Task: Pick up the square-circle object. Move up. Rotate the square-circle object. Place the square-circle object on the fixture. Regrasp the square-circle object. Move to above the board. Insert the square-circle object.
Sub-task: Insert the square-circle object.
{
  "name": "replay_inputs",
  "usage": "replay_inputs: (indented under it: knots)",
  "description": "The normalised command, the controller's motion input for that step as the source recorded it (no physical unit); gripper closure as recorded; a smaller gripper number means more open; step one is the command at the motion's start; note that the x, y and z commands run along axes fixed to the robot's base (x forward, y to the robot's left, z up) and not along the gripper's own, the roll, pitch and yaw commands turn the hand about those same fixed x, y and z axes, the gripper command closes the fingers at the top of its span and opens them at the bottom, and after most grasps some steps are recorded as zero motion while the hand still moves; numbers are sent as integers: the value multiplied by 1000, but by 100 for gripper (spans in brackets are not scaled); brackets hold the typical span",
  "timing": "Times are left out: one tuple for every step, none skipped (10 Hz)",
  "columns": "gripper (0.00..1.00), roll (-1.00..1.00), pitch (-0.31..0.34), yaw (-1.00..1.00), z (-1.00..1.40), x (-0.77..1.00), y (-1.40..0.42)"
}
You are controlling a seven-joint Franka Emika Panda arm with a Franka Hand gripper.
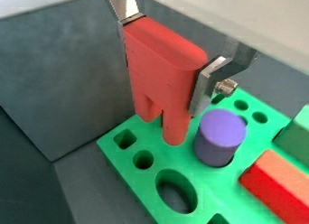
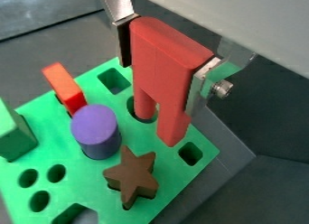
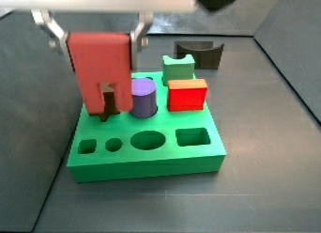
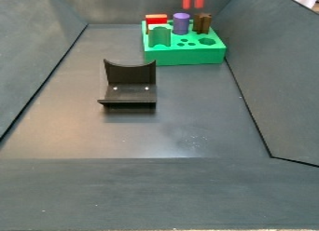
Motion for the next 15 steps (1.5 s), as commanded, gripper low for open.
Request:
replay_inputs:
  knots:
    - [100, -89, -153, 0, -649, 0, -60]
    - [100, 0, -99, 9, -643, 0, -157]
    - [100, 29, -59, 31, -669, 0, -169]
    - [100, -36, -44, 0, -217, 0, -9]
    - [100, -50, -37, 0, 0, -17, 0]
    - [100, -9, 0, 0, 0, 0, 0]
    - [100, 159, -216, 6, -260, -357, -151]
    - [100, 273, -317, 214, -460, -471, -320]
    - [100, 250, -286, 254, -469, -429, -386]
    - [100, 84, -169, 231, -397, -220, -231]
    - [100, 53, -109, 189, -363, 3, -146]
    - [100, 107, -53, 129, -326, 149, -117]
    - [100, 144, 0, 29, -306, 323, -60]
    - [100, 223, 7, 0, -311, 397, -129]
    - [100, 210, 13, 0, -331, 469, -109]
